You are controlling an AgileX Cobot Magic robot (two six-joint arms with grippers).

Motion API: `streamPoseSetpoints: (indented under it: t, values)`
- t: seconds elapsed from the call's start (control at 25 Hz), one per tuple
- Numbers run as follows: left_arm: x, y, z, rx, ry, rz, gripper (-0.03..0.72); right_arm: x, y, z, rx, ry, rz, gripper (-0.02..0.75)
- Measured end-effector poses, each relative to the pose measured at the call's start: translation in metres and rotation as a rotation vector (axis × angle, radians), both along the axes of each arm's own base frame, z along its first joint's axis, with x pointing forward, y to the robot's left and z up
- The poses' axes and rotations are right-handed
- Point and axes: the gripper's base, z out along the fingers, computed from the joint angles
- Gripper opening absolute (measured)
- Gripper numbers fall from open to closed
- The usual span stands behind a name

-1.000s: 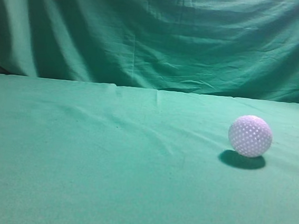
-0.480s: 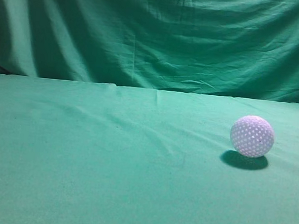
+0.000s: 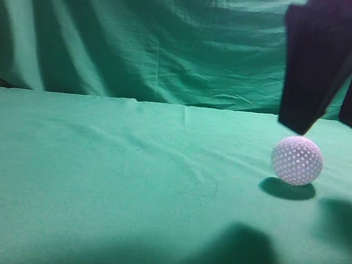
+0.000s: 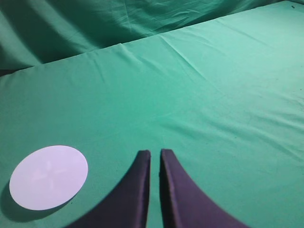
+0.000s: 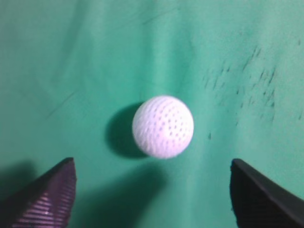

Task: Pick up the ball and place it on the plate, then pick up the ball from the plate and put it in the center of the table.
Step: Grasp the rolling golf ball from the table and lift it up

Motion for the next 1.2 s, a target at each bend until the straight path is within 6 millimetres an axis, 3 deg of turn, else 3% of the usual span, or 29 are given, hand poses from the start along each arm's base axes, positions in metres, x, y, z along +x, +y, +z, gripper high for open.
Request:
streamPoseSetpoints:
  t: [0.28,0.56,0.6,0.76,0.84,1.0,1.2]
  values:
    - [0.0,0.0,0.0,0.0,0.0,0.0,0.046,0.028,0.019,-0.023,-0.053,0.071,-0.084,0.575]
    - [0.0,0.0,0.0,0.0,0.0,0.0,0.046,0.035,0.024,-0.043,-0.093,0.112,-0.084,0.575]
    - [0.0,0.0,0.0,0.0,0.0,0.0,0.046,0.036,0.024,-0.045,-0.095,0.111,-0.082,0.507]
    - [0.0,0.0,0.0,0.0,0.0,0.0,0.046,0.039,0.026,-0.045,-0.091,0.101,-0.081,0.358]
    - [0.0,0.0,0.0,0.0,0.0,0.0,0.046,0.04,0.026,-0.045,-0.093,0.099,-0.079,0.333]
    - [0.0,0.0,0.0,0.0,0.0,0.0,0.046,0.049,0.033,-0.032,-0.108,0.102,-0.074,0.333]
    - [0.0,0.0,0.0,0.0,-0.002,0.001,0.046,0.074,0.052,0.015,-0.042,0.02,-0.072,0.333]
